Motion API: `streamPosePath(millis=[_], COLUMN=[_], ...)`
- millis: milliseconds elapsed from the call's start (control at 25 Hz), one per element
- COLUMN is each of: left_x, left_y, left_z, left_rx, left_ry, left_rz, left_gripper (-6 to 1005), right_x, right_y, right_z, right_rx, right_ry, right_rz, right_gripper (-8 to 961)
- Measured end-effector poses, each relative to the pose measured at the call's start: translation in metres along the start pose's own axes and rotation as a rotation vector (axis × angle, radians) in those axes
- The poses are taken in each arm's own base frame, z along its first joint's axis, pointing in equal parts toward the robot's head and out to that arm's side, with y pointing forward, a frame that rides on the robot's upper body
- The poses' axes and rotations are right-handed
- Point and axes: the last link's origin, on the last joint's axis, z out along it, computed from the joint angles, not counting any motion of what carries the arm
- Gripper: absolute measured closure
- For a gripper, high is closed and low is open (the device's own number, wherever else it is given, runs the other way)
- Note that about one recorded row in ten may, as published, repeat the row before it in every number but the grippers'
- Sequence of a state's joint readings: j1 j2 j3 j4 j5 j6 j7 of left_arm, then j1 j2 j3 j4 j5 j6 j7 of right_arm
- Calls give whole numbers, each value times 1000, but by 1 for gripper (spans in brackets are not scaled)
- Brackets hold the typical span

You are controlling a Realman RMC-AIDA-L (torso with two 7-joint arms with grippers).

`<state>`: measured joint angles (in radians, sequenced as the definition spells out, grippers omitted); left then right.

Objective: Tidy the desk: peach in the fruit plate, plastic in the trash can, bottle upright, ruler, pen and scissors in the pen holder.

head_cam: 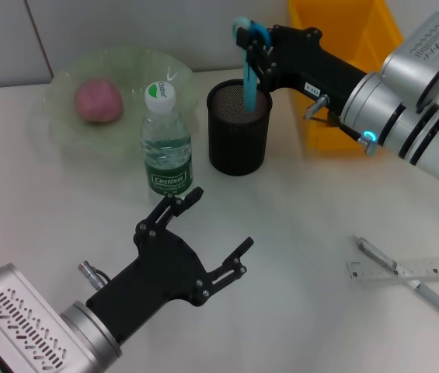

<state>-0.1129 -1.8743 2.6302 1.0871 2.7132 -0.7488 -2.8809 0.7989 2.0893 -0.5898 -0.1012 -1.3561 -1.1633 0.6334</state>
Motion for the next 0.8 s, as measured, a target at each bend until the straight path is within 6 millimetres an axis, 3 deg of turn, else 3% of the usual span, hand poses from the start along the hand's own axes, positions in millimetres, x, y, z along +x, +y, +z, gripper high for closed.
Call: streamPosePath(millis=[120, 320, 440, 800], left_x=[0, -1, -1, -5], left_y=[0, -2, -2, 0], left_z=[0, -1, -1, -9], left_rx=[1, 5, 6, 30], left_ry=[-1, -4, -4, 7], left_rz=[0, 2, 2, -9], left_gripper=[142, 142, 142, 143], right_x=[2, 5, 3, -32], right_y=[2, 4, 2, -26], right_z=[-2, -5, -9, -45], right_rx=[-14, -23, -24, -123], right_ry=[8, 14, 0, 12], right_rz=[-4, -3, 11, 86], right_gripper=[845, 630, 565, 353])
